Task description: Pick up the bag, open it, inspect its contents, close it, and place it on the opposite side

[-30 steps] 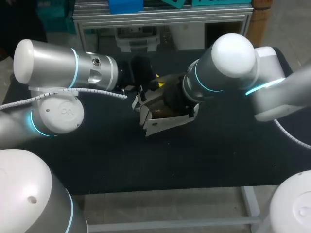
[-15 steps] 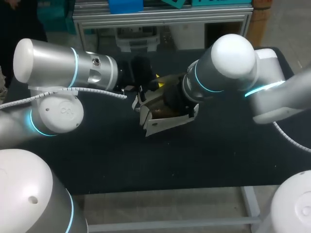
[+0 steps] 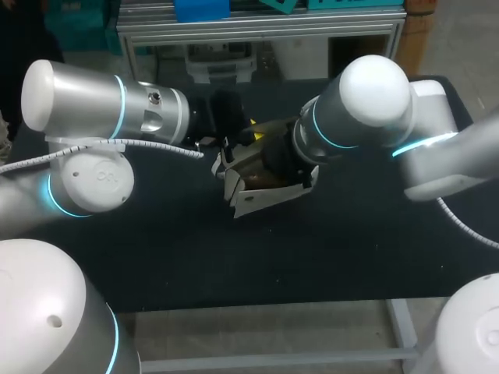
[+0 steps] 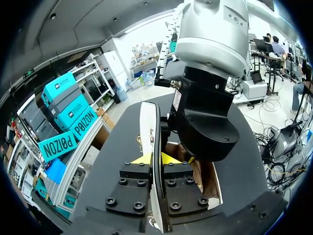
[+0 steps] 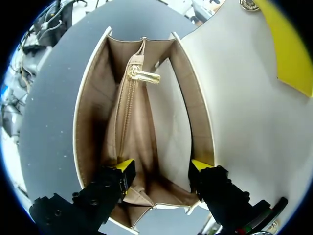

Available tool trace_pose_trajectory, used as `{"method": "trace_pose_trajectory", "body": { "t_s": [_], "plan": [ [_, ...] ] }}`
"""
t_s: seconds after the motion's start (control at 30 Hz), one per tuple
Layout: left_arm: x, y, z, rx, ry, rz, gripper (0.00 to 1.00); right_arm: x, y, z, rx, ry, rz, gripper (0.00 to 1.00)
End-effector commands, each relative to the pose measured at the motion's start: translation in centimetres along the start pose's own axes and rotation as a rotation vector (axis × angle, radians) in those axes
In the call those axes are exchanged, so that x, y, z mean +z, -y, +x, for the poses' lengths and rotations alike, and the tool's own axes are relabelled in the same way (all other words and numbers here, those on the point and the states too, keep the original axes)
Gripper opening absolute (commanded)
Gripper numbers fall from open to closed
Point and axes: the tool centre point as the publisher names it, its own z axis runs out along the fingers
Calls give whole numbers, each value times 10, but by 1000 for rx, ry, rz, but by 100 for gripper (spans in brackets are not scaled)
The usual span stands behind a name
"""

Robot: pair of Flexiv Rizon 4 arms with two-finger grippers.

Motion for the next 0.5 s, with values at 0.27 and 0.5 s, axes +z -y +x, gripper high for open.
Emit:
{"method": "trace_pose_trajectory", "body": {
  "t_s": [0.27,0.5],
  "plan": [
    [-1,0,5,2,-7,3,0,4,-2,-4,-2,12,3,100],
    [-1,0,5,5,-9,3,0,2,-3,-5,-4,21,4,97]
  ]
}}
